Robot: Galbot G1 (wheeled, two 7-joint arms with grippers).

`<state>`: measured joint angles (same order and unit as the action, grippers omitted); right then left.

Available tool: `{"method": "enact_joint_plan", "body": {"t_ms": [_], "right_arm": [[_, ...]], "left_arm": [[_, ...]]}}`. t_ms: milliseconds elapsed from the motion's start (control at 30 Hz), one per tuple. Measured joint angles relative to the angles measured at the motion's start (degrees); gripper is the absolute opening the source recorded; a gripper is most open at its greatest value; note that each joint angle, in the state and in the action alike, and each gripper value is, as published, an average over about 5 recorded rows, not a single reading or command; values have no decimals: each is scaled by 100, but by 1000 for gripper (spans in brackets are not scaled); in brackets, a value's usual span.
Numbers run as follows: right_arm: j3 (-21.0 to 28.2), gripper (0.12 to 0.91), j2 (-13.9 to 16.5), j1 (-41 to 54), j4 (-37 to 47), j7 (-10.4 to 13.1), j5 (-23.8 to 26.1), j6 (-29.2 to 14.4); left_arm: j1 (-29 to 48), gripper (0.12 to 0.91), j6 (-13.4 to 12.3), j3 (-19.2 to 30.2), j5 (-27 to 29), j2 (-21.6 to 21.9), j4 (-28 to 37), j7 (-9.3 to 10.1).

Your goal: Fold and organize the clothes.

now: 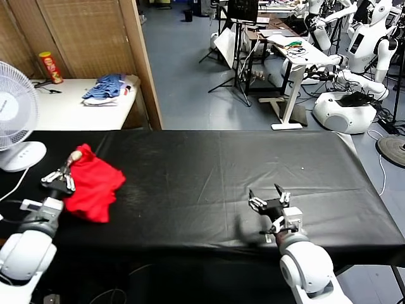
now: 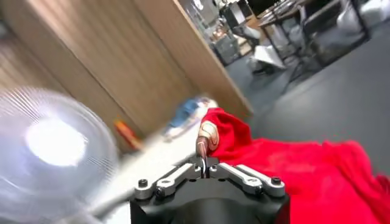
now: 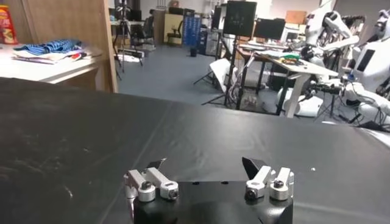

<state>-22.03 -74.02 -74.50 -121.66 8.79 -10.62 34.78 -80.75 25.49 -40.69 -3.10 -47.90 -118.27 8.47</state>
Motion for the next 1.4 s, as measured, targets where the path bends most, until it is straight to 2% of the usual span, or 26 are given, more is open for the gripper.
{"method": "enact_joint_plan", "body": {"t_ms": [133, 233, 333, 500, 600, 700, 767, 867, 967, 1100, 1267, 1333, 1400], "right_arm": [[0, 798, -11, -102, -13, -20, 58, -10], [-32, 798, -2, -177, -43, -42, 59, -13], [-68, 798, 41, -241, -54, -108, 15, -19], [-12, 798, 152, -253, -35, -369, -201, -27], [108, 798, 249, -188, 6, -630, -368, -18], [287, 798, 313, -77, 77, -780, -643, 15], [436, 798, 305, 39, 157, -765, -906, 58], [723, 798, 219, 318, 357, -615, -1398, 132], [1062, 798, 59, 716, 665, -410, -1885, 199], [1502, 798, -239, 1289, 1243, -226, -2348, 222], [1914, 798, -625, 1831, 1970, -185, -2704, 209], [2038, 788, -761, 1993, 2214, -177, -2787, 202], [2127, 743, -871, 2121, 2422, -178, -2823, 195]], "left_arm": [[42, 147, 73, 474, -729, -271, -298, 124], [140, 147, 81, 1055, -1279, -632, -318, 243], [280, 147, 20, 1658, -1527, -1052, -193, 290], [532, 148, -359, 2392, -1560, -1654, 144, 246], [593, 221, -508, 2594, -1527, -1801, 213, 69], [582, 381, -593, 2653, -1504, -1823, 159, -173], [557, 499, -652, 2647, -1562, -1795, 75, -290], [504, 660, -728, 2587, -1690, -1720, -101, -348], [438, 766, -804, 2469, -1754, -1637, -317, -329], [325, 795, -835, 2263, -1771, -1561, -575, -296], [81, 798, -868, 1984, -1744, -1576, -814, -250], [-24, 798, -886, 1884, -1725, -1603, -882, -237], [-123, 798, -898, 1786, -1716, -1628, -946, -217]]}}
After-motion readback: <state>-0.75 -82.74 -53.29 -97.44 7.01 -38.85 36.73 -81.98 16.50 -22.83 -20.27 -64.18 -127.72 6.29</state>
